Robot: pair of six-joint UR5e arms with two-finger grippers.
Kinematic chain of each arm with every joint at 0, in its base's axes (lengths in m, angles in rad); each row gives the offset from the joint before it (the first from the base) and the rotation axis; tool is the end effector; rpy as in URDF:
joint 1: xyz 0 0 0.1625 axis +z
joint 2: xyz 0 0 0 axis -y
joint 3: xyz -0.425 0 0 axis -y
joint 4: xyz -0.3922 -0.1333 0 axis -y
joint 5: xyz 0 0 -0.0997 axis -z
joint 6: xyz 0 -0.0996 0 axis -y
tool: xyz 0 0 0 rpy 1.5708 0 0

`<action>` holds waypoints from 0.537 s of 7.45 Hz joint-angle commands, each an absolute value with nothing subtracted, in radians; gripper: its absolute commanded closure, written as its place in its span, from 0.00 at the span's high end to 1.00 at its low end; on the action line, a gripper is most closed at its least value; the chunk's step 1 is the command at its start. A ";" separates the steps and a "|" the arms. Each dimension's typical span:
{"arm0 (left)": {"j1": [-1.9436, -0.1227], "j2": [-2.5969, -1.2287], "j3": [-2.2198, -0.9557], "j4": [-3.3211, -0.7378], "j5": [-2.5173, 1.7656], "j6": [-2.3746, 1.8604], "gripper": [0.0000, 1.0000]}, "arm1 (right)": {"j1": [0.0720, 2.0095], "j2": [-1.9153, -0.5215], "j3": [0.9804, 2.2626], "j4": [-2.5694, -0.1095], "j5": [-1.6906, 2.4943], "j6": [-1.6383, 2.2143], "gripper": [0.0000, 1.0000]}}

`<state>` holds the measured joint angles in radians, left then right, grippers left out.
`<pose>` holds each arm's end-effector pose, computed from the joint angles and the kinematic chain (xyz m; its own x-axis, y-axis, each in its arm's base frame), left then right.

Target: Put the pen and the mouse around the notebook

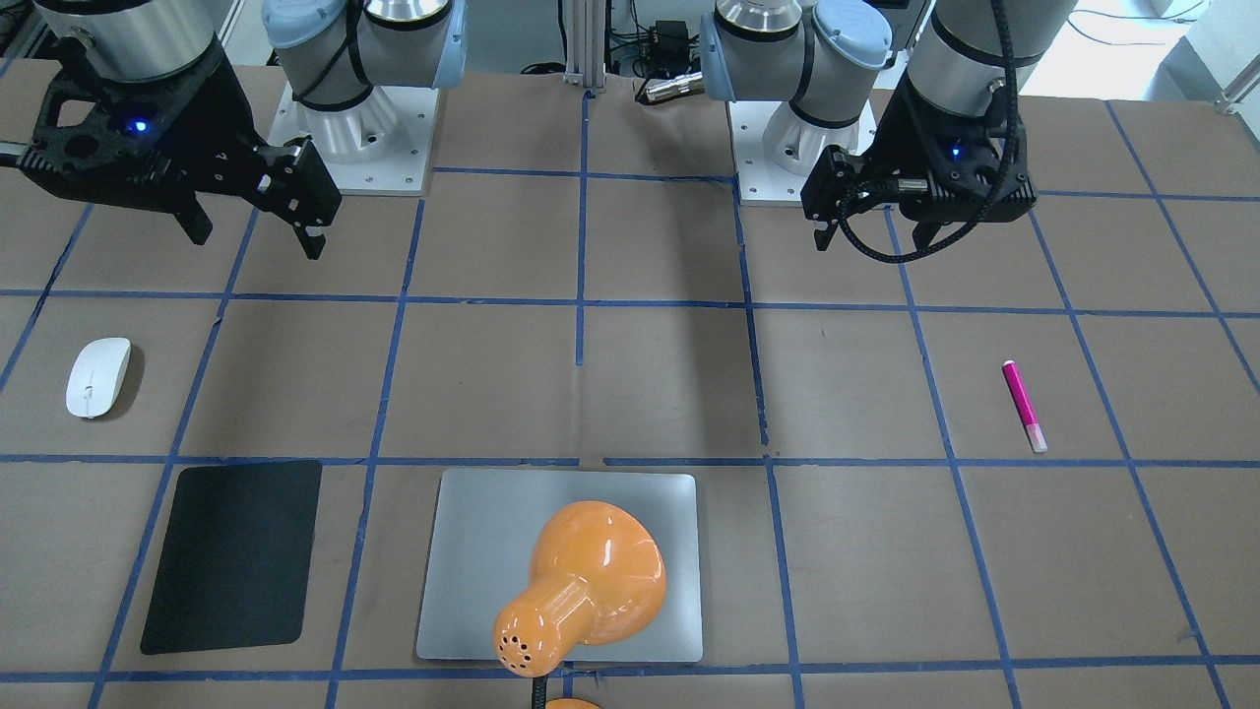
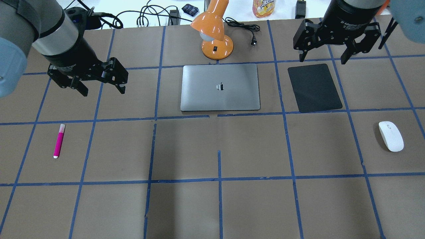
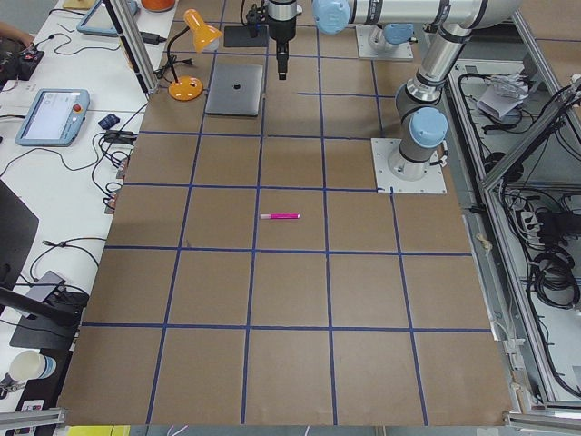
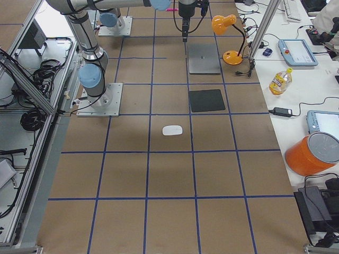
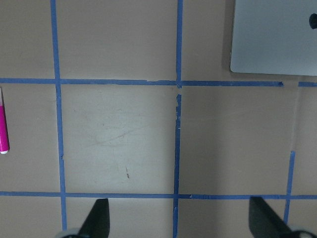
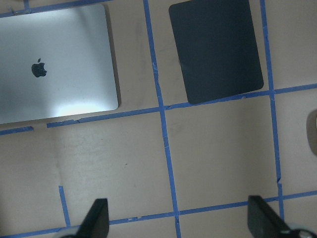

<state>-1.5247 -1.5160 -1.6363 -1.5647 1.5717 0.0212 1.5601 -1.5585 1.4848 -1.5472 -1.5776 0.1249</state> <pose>-0.1115 -0.4738 0.4826 -0.9997 -0.0249 -0.0008 -0.0249 0.9997 0.0046 0.1273 -0.5023 0.5219 -0.9908 0.1354 0.0005 0.1352 0.9895 -0.0505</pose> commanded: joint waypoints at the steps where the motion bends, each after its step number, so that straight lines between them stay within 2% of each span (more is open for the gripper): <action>1: -1.525 -1.523 -1.634 -1.557 1.572 0.020 1.00 | 1.560 -1.557 1.485 -1.548 -1.578 0.126 1.00; 4: -1.523 -1.531 -1.638 -1.531 1.572 0.021 1.00 | 1.560 -1.554 1.485 -1.548 -1.578 0.124 1.00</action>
